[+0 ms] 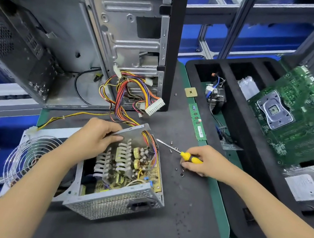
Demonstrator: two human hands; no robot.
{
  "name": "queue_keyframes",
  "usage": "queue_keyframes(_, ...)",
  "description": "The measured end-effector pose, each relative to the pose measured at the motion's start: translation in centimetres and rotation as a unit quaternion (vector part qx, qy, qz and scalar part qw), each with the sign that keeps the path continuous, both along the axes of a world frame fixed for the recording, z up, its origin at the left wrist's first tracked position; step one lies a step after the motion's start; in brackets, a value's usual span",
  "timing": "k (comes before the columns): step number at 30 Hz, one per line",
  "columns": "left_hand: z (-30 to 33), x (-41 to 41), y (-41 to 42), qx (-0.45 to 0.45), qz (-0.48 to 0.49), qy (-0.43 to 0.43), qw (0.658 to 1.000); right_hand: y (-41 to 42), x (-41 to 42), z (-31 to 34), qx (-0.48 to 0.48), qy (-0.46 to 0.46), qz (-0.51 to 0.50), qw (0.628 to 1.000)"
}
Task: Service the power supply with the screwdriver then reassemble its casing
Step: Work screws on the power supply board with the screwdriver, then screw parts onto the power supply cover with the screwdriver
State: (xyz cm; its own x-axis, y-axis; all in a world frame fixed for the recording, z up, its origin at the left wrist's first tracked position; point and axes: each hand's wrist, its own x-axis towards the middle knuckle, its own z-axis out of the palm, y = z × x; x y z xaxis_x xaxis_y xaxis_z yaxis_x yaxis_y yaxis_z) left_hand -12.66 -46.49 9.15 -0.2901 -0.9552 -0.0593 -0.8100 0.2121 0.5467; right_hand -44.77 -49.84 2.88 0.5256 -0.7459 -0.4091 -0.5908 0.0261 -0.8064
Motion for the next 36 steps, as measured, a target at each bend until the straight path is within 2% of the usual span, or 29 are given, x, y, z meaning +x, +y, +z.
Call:
queue_keyframes(4,-0.1,-0.7,-0.2,0.009,-0.009,-0.149,0.989,-0.2,-0.3,0.4,0.026,-0.029,-0.059,0.997)
queue_keyframes(7,0.0,-0.9,-0.1,0.019,0.014,-0.183,0.983,0.0,0.1,0.4,0.01,-0.021,-0.056,0.998)
queue_keyframes(15,0.5,-1.2,1.5,0.024,0.045,-0.162,0.985,0.1,1.0,0.3,0.03,-0.022,-0.035,0.999)
queue_keyframes(17,0.8,-1.0,2.2,-0.031,0.02,-0.16,0.986,0.2,1.3,0.3,0.014,-0.016,-0.02,1.0)
queue_keyframes(20,1.7,-2.2,4.3,-0.132,-0.017,-0.062,0.989,0.2,1.7,0.4,-0.004,-0.01,-0.013,1.0)
queue_keyframes(21,1.8,-2.7,4.9,-0.123,-0.033,-0.031,0.991,0.2,1.6,0.5,0.0,-0.007,-0.012,1.0)
queue_keyframes(23,1.6,-3.6,6.1,-0.046,-0.069,0.005,0.997,0.2,1.4,0.6,0.003,-0.009,-0.021,1.0)
queue_keyframes(25,1.0,-4.0,6.7,0.033,-0.109,0.009,0.993,0.5,1.0,0.6,-0.003,-0.022,-0.048,0.999)
queue_keyframes(28,0.3,-4.1,7.2,0.103,-0.142,0.013,0.984,1.4,0.6,0.4,-0.011,-0.027,-0.074,0.997)
queue_keyframes(32,-0.1,-3.9,7.8,0.143,-0.156,0.036,0.977,2.7,1.0,-0.2,-0.032,-0.017,-0.082,0.996)
queue_keyframes(36,-0.1,-3.6,8.0,0.163,-0.157,0.003,0.974,3.4,2.0,-0.7,-0.086,0.006,-0.099,0.991)
